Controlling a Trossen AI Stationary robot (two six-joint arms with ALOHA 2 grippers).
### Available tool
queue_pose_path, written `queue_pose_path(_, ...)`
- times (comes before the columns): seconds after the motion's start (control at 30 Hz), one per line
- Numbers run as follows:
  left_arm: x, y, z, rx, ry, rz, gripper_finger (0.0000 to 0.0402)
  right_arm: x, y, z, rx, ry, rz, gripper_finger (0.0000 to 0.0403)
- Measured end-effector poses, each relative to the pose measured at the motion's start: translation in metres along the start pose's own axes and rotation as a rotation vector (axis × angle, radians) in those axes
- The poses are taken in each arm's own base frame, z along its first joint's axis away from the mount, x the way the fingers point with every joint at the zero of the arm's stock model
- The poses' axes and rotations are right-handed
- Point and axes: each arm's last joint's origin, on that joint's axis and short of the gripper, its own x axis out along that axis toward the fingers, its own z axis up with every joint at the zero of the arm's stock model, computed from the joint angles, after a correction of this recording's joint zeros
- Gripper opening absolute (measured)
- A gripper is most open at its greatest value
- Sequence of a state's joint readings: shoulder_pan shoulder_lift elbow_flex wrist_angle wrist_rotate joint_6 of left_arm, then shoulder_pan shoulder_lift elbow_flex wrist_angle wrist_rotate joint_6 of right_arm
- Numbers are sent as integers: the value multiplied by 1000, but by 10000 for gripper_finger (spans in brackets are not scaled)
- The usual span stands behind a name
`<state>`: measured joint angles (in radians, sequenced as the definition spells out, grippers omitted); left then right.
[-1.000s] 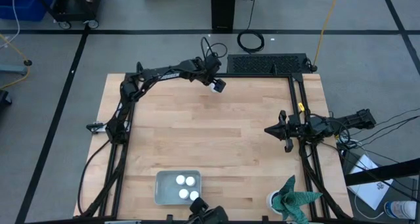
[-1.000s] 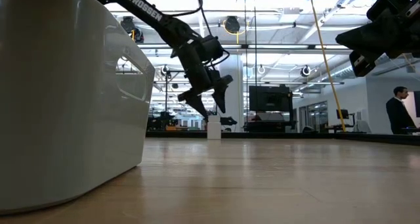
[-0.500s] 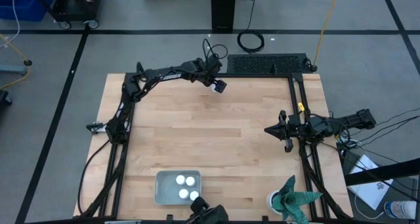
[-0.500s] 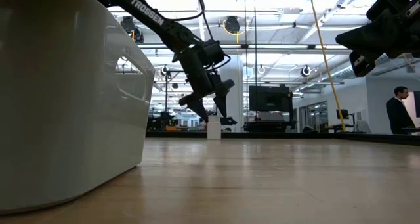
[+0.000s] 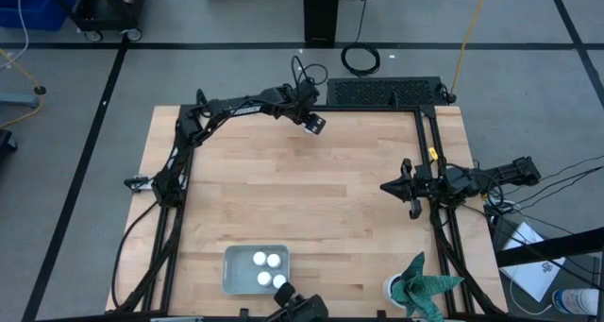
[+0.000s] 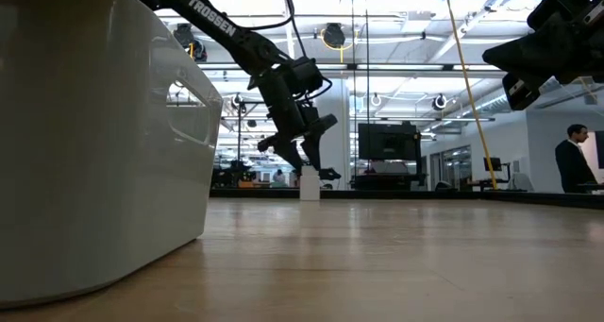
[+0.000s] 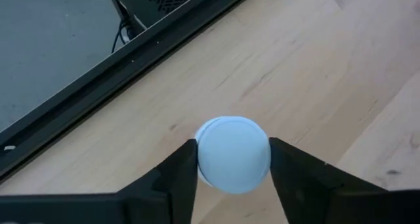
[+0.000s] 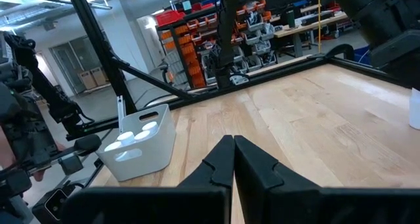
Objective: Pick and place pill bottles into a basket
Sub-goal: Put the white medicine bottle into the gray bin
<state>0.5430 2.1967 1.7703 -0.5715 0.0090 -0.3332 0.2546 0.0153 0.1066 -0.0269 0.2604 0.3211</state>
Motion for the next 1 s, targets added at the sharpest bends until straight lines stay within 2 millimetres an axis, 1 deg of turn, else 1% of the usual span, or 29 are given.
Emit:
queue_pose_path(0.1,0,0,0,-2,0,0,166,0,0,0,0,0,0,4)
queue_pose_path(0.23,-1,-1,0,-14,8,-26,166,0,0,0,0,0,0,4)
queue_pose_path(0.37,-14,-4,3,-12,-2,-48,169,0,0,0,0,1,0,4)
queue_pose_path(0.53,-56,-13,6,12,-14,-61,162,0,0,0,0,0,0,4)
queue_pose_path(0.63,-87,-19,4,43,-9,-68,162,0,0,0,0,1,0,4)
queue_pose_path(0.8,-146,-30,-5,66,-15,-88,164,0,0,0,0,0,1,4)
queue_pose_path(1.0,-217,-42,-23,92,-56,-142,162,0,0,0,0,1,0,4)
